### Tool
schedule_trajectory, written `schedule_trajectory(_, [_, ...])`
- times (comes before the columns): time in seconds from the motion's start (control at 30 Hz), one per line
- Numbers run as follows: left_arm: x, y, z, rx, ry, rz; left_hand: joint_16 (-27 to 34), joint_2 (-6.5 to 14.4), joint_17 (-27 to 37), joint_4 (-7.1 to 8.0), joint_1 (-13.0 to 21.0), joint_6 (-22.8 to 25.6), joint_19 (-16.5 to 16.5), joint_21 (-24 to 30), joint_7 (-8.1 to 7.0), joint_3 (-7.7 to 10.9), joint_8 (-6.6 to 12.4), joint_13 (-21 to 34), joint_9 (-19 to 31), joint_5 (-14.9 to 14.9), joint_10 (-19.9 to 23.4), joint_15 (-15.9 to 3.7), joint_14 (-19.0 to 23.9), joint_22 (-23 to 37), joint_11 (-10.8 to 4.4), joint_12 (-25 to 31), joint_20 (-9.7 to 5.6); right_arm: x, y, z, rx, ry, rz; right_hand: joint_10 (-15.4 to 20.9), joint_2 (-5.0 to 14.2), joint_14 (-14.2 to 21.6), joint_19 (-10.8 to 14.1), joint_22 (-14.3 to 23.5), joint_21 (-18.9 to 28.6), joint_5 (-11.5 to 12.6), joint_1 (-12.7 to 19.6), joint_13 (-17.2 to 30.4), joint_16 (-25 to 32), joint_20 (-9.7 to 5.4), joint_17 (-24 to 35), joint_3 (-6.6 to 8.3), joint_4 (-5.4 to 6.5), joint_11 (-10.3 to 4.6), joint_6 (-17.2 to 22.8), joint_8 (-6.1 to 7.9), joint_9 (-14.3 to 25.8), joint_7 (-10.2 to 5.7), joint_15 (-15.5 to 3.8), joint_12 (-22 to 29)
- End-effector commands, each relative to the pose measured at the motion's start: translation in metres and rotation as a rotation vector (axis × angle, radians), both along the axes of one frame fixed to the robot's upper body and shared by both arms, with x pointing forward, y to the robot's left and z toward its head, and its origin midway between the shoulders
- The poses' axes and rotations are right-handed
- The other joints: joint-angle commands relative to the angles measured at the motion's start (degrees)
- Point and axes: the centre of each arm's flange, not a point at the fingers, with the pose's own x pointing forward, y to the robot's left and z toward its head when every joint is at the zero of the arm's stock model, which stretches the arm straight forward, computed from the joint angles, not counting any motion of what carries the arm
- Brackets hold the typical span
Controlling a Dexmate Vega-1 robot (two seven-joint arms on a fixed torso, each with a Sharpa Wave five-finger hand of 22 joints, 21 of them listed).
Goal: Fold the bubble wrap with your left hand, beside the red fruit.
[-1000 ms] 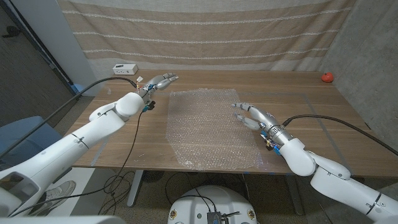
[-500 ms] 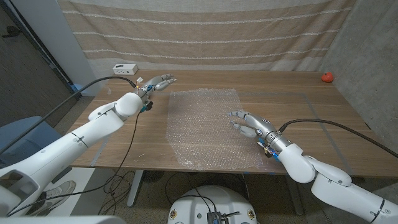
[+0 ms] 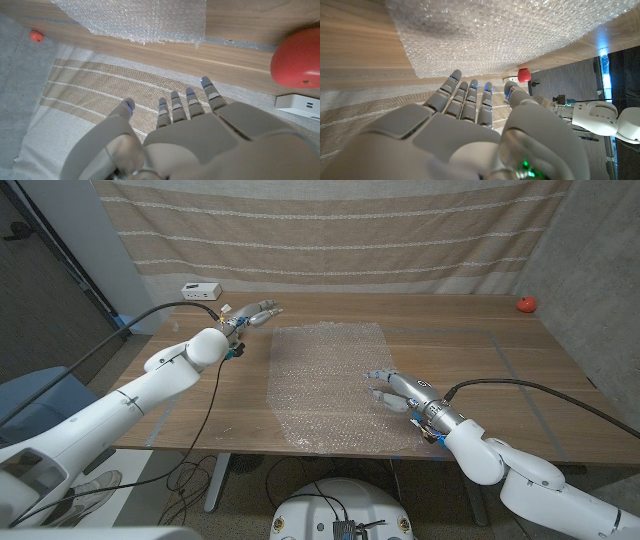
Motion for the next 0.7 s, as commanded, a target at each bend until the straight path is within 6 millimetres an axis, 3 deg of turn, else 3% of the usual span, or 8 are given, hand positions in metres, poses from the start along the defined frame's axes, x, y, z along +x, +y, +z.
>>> schedule_trajectory(0.03, [0.002,0.000,0.002,0.042,-0.009,0.058,0.01,-0.04,0.00,-0.80,1.38,0.59,1.07,0.27,-0.22,0.43,0.02,0.14,0.36,0.04,0.50,-0.37,1.11,0.32,-0.56,-0.16,0.08,-0.008,0.000,-0.016,-0.026,-0.012,-0.050,1.73,-0.21,1.85,0.60,0.33,0.56,0.20,1.22,0.26,0.98,0.99,0.27,0.09,-0.88,0.22,2.63,0.97,0.37,0.59,-1.39,0.68])
schedule_trajectory(0.13, [0.003,0.000,0.002,0.046,-0.014,0.063,-0.04,-0.66,-0.02,-1.41,1.97,0.88,1.64,0.33,-0.25,0.45,0.06,0.14,0.36,0.07,0.79,-0.52,1.63,0.30,-0.88,-0.23,0.21,-0.012,-0.003,-0.019,-0.030,-0.015,-0.069,2.68,-0.24,2.94,0.94,0.35,0.62,0.20,1.59,0.32,1.41,1.32,0.43,0.03,-1.08,0.49,3.84,1.23,0.45,0.96,-1.36,0.91])
schedule_trajectory(0.23, [0.004,0.001,0.002,0.045,-0.010,0.064,-0.16,-3.36,0.10,-2.12,1.92,1.24,2.21,0.22,-0.61,-0.87,0.03,0.15,0.34,0.28,1.15,-0.99,2.15,0.26,-1.33,-0.39,0.11,-0.014,-0.005,-0.023,-0.033,-0.008,-0.089,2.86,-0.31,3.44,1.11,0.36,0.65,0.19,1.75,0.34,1.62,1.54,0.51,-0.04,-1.18,0.56,4.27,1.29,0.49,1.09,-1.46,0.90])
schedule_trajectory(0.5, [0.007,0.002,0.000,0.072,-0.017,0.100,-0.16,-4.23,0.12,-2.55,2.22,1.29,2.57,0.15,-0.53,-1.32,-0.03,0.16,0.34,0.64,1.42,-1.30,2.69,0.25,-1.51,-0.48,-0.12,-0.017,-0.006,-0.035,-0.087,0.011,-0.131,3.64,-0.48,4.14,1.33,0.38,0.65,0.18,2.16,0.38,1.89,1.91,0.64,-0.16,-1.52,0.30,5.05,1.35,0.53,0.84,-1.64,1.06])
schedule_trajectory(0.7, [0.010,0.002,-0.001,0.089,-0.006,0.128,-0.19,-4.87,0.06,-4.37,4.18,2.05,3.08,-0.08,-1.02,-1.31,0.07,0.15,0.37,0.82,1.90,-2.33,4.17,0.30,-2.42,-0.76,-0.88,-0.019,-0.005,-0.046,-0.113,0.044,-0.142,4.57,-0.29,4.75,1.54,0.41,0.65,0.16,2.50,0.43,2.20,1.92,0.87,-0.27,-1.62,0.24,6.42,1.59,0.58,0.74,-1.64,1.26])
